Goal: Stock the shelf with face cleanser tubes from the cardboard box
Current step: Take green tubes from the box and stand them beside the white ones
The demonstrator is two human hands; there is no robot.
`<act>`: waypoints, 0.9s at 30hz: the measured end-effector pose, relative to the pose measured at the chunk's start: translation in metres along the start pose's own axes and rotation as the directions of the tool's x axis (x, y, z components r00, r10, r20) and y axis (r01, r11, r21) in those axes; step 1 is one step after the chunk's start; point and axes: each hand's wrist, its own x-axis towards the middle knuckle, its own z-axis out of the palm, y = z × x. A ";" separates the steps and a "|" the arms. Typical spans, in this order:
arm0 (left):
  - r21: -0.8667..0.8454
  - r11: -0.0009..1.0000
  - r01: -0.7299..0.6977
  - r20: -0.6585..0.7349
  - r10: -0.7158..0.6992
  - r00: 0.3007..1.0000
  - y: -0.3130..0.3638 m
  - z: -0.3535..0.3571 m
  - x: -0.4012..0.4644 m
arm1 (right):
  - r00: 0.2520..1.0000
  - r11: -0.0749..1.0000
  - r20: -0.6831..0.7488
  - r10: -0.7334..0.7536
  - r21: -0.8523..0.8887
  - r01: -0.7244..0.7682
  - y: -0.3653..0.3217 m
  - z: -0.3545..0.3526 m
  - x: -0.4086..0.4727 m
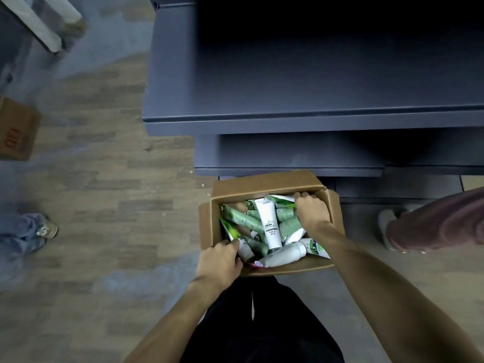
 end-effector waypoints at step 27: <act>-0.638 0.525 -0.564 -0.571 0.170 0.803 -0.006 -0.194 0.019 | 0.867 0.615 -0.499 0.014 0.688 0.386 -0.060 -0.192 -0.099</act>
